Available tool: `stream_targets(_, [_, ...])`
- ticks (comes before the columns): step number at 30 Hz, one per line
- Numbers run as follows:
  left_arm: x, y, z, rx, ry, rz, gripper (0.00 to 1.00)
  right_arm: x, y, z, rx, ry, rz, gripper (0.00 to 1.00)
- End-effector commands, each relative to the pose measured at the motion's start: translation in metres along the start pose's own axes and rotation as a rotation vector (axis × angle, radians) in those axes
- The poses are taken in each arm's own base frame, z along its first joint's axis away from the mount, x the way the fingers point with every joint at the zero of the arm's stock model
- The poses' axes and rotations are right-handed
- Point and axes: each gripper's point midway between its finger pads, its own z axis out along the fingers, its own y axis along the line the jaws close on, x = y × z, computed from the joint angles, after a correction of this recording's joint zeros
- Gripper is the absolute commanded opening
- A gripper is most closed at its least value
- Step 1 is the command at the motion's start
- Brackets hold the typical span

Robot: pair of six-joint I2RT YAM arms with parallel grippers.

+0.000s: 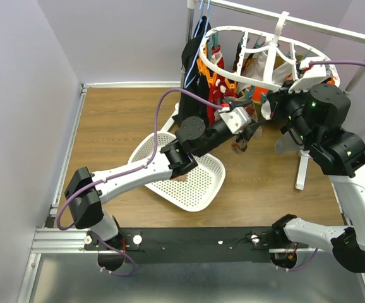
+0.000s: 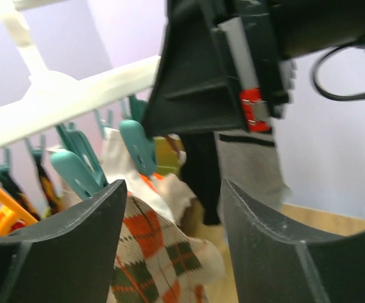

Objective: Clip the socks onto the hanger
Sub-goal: Open the clamp at the hanger.

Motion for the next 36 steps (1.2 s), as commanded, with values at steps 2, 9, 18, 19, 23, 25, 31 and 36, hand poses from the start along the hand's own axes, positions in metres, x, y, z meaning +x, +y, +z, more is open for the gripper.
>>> stream_targets(2, [0.003,0.019,0.011,-0.116,-0.039,0.094,0.63,-0.004,0.015,-0.005,-0.086,0.009,0.012,0.01])
stream_targets(9, [0.022,0.027,0.022,-0.171,-0.007,0.104,0.50,0.000,0.020,-0.005,-0.115,0.021,0.019,0.01])
stream_targets(18, [0.019,0.039,0.029,-0.227,-0.039,0.075,0.49,0.006,0.024,-0.006,-0.136,0.028,0.038,0.01])
stream_targets(19, [0.016,0.041,0.029,-0.233,-0.052,0.072,0.49,0.007,0.024,-0.006,-0.137,0.031,0.036,0.01])
stream_targets(23, [0.008,0.046,0.028,-0.248,-0.078,0.074,0.49,0.010,0.024,-0.007,-0.138,0.037,0.050,0.01])
stream_targets(25, [0.006,0.045,0.027,-0.237,-0.090,0.076,0.46,0.011,0.023,-0.007,-0.132,0.036,0.053,0.01])
stream_targets(31, [0.006,0.037,0.027,-0.192,-0.101,0.074,0.22,0.011,0.025,-0.008,-0.138,0.034,0.071,0.01])
stream_targets(36, [0.001,0.037,0.026,-0.191,-0.111,0.073,0.04,0.004,0.024,-0.013,-0.139,0.010,0.100,0.18])
